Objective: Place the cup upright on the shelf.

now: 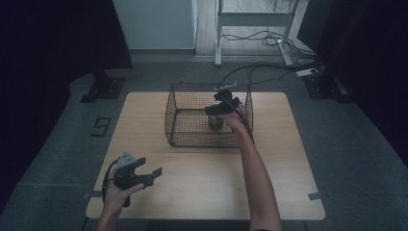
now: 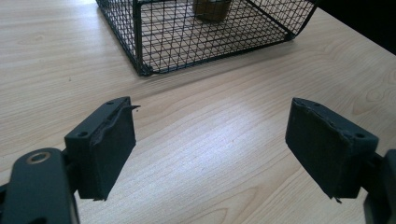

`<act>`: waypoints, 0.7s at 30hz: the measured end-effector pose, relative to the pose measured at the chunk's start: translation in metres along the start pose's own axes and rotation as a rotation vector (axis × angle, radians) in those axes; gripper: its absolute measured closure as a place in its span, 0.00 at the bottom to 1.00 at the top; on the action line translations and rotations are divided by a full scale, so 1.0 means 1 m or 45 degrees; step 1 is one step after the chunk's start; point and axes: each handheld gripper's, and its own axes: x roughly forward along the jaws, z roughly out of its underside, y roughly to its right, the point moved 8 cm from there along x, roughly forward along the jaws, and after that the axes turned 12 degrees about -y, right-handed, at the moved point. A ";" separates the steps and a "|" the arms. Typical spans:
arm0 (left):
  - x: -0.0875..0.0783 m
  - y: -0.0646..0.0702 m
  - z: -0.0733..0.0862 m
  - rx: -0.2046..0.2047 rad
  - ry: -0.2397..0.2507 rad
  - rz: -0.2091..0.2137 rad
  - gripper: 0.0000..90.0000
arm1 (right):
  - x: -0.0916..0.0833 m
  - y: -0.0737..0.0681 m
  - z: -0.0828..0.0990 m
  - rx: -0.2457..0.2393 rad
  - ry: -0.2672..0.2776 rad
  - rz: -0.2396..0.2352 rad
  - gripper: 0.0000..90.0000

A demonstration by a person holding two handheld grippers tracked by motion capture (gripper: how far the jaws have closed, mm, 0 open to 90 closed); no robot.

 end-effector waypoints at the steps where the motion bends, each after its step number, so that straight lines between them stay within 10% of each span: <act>1: 0.000 0.000 0.000 0.000 -0.001 0.000 0.18 | -0.003 -0.001 0.000 -0.003 0.010 -0.001 0.08; 21: 0.003 0.002 0.000 0.010 -0.011 -0.005 0.18 | -0.070 -0.025 0.034 -0.048 0.173 -0.059 0.21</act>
